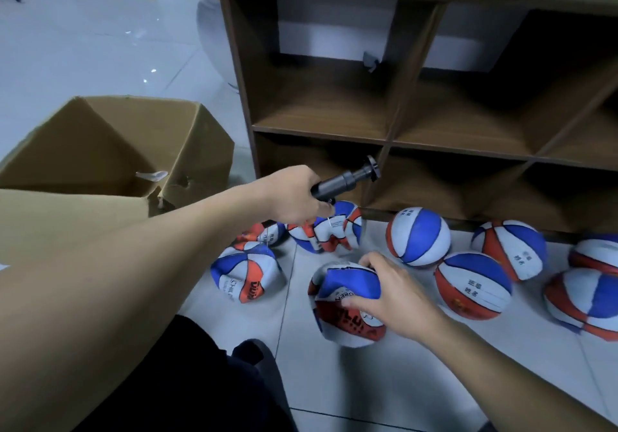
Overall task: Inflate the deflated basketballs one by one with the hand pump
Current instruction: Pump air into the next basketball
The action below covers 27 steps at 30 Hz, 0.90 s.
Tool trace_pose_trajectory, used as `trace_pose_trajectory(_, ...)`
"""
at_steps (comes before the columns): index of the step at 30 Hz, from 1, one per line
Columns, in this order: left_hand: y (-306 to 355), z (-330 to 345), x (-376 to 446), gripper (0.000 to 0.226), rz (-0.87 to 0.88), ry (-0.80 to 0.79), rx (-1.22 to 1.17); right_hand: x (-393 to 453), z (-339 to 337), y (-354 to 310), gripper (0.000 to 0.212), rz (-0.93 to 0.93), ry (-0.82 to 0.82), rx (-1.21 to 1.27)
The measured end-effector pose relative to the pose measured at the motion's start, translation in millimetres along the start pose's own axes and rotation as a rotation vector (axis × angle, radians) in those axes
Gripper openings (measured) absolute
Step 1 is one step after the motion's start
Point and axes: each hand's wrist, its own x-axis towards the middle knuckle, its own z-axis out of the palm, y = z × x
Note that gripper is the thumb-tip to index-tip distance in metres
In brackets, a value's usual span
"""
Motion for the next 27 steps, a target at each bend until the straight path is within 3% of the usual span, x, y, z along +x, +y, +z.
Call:
trace_pose_trajectory(3,23.3,16.4,-1.4,0.026,0.045,-0.06,-0.057,-34.2,-20.4,1.1,0.059,-0.007,0.115,0.061)
trace_pose_trajectory(7,52.7,38.5,-10.3,0.022,0.076,-0.153,-0.134,-67.0,-18.6,-1.6,0.034,0.051,0.261,0.126)
trace_pose_trajectory(11,68.0,57.7,-17.6,0.021,0.101,-0.167,-0.151,-77.4,-20.4,-3.1,0.026,0.054,0.362,0.205)
trace_pose_trajectory(14,69.8,63.6,-21.0,0.024,0.105,-0.155,-0.111,-77.5,-24.0,1.3,0.03,0.013,0.411,0.196)
trace_pose_trajectory(19,66.8,65.6,-22.0,0.025,0.082,-0.178,-0.105,-75.8,-24.0,0.7,0.054,0.025,0.454,0.197)
trace_pose_trajectory(27,64.9,69.8,-21.7,0.023,0.078,-0.186,-0.145,-71.2,-18.3,0.5,0.04,0.037,0.505,0.254)
